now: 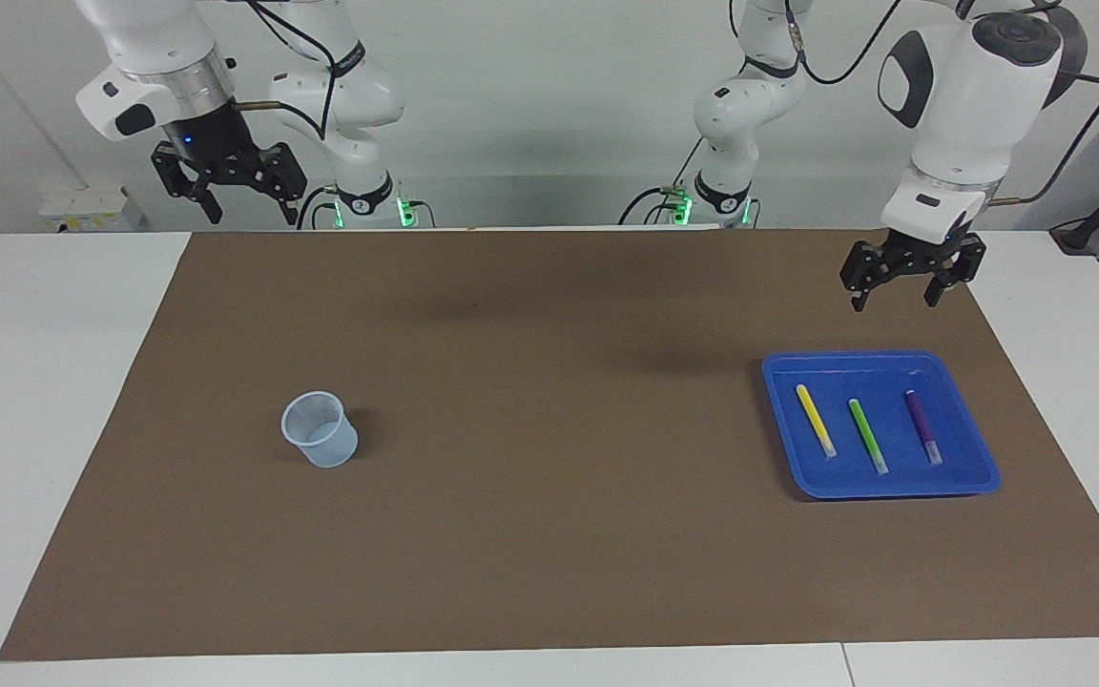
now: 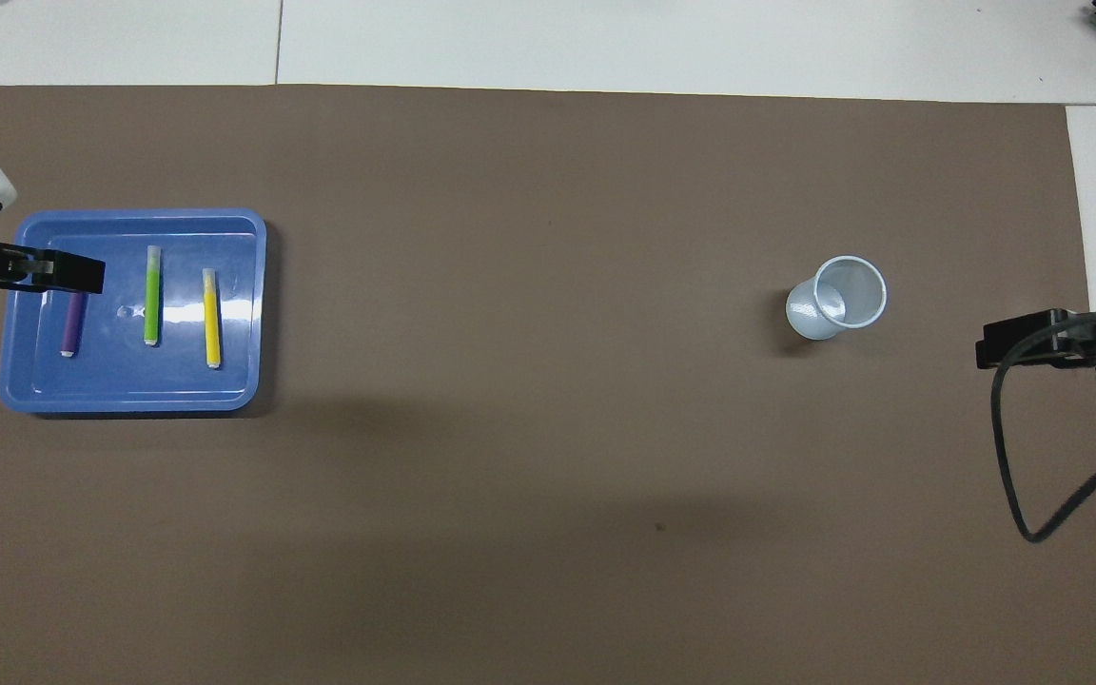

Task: Right arm passes pens to left for tray arrangement

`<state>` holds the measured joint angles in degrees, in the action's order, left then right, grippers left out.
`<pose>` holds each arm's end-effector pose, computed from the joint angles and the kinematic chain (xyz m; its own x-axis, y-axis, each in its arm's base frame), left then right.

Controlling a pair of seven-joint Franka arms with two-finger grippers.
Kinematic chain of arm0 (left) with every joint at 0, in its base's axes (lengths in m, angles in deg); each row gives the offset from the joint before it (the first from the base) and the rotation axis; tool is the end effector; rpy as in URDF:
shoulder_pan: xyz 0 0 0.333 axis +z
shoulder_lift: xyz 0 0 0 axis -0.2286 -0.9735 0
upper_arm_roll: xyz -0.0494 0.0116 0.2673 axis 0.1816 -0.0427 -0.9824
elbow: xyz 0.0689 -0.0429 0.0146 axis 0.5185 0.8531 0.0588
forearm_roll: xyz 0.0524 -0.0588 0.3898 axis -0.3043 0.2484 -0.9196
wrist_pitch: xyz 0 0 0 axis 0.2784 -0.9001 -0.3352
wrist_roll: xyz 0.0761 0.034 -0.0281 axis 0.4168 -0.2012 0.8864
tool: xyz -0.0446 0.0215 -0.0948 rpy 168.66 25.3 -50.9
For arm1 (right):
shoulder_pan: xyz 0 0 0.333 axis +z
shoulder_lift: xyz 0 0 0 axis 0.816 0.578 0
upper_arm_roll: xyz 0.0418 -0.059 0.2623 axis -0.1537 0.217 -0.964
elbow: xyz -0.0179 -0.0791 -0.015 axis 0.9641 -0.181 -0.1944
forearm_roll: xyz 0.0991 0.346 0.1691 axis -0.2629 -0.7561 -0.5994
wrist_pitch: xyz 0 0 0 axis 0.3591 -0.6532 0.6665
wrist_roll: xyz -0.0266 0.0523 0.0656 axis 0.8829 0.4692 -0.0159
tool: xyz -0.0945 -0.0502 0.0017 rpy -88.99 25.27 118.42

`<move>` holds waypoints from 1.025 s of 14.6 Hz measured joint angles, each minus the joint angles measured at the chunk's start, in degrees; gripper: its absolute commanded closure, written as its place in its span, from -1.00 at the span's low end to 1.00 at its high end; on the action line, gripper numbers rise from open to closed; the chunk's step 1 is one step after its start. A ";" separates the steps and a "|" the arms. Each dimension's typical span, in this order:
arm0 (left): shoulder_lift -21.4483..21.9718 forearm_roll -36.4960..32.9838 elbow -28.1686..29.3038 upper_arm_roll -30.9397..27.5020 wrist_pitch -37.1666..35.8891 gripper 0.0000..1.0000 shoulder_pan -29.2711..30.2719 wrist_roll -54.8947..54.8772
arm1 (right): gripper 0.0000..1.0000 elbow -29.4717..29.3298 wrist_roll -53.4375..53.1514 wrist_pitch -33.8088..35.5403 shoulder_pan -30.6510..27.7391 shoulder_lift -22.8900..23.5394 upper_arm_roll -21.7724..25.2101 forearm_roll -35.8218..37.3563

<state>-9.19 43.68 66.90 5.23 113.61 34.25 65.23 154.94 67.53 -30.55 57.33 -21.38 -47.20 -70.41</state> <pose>0.5740 -0.0195 0.5371 0.9820 -0.1413 0.1253 -0.1253 -0.9839 -0.1276 0.5221 0.0261 0.6135 0.9985 -0.0538 -0.0122 -0.0538 -0.9985 0.0020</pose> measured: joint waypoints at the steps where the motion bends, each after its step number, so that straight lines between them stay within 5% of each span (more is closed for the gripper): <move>1: 0.08 0.05 -0.01 -6.14 0.14 -1.00 -5.92 -0.36 | -1.00 0.17 0.00 -0.14 0.00 -0.09 0.00 0.00; 4: 0.33 0.08 -0.01 -16.16 0.35 -1.00 -16.11 -0.46 | -1.00 0.53 0.00 -0.23 0.00 -0.39 0.00 0.00; 15: 0.49 0.10 0.29 -17.45 0.28 -1.00 -18.32 -0.46 | -1.00 1.19 0.00 -0.36 0.00 -0.78 0.00 0.00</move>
<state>-8.70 43.78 67.19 -12.22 113.89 15.93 64.77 156.13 67.53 -30.91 57.33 -22.15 -47.20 -70.41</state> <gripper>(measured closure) 0.000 0.000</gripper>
